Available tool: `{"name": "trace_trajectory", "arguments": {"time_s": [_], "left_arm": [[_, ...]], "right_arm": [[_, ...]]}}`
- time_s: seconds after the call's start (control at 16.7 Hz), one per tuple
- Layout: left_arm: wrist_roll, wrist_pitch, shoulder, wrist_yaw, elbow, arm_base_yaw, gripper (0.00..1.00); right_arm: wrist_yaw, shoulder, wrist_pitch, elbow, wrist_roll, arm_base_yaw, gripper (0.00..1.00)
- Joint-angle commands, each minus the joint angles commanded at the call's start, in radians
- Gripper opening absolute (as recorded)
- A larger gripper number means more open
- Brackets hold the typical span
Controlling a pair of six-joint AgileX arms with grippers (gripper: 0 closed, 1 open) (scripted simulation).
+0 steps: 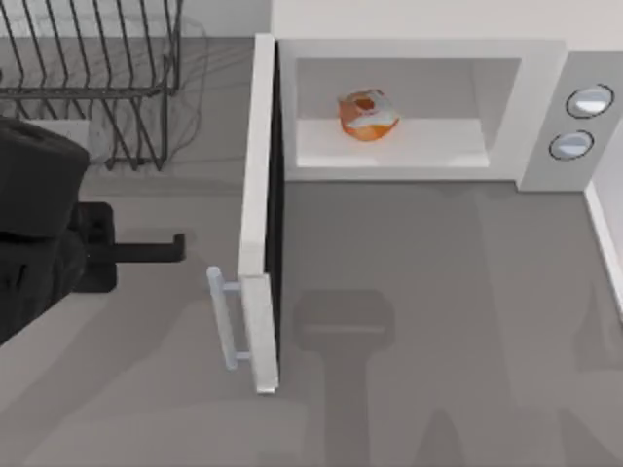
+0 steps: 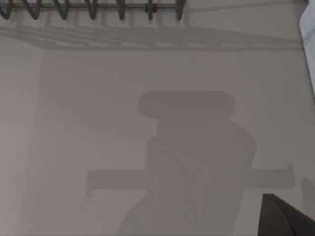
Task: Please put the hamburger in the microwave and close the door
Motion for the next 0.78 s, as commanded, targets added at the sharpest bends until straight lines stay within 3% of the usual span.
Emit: {"name": "trace_trajectory", "arguments": {"time_s": [0.54, 0.78], "left_arm": [[-0.025, -0.007, 0.073, -0.003, 0.029, -0.010, 0.00], [-0.024, 0.100, 0.120, -0.003, -0.061, -0.010, 0.00]], "right_arm": [[0.000, 0.000, 0.000, 0.000, 0.000, 0.000, 1.00], [0.000, 0.000, 0.000, 0.000, 0.000, 0.000, 1.00]]}}
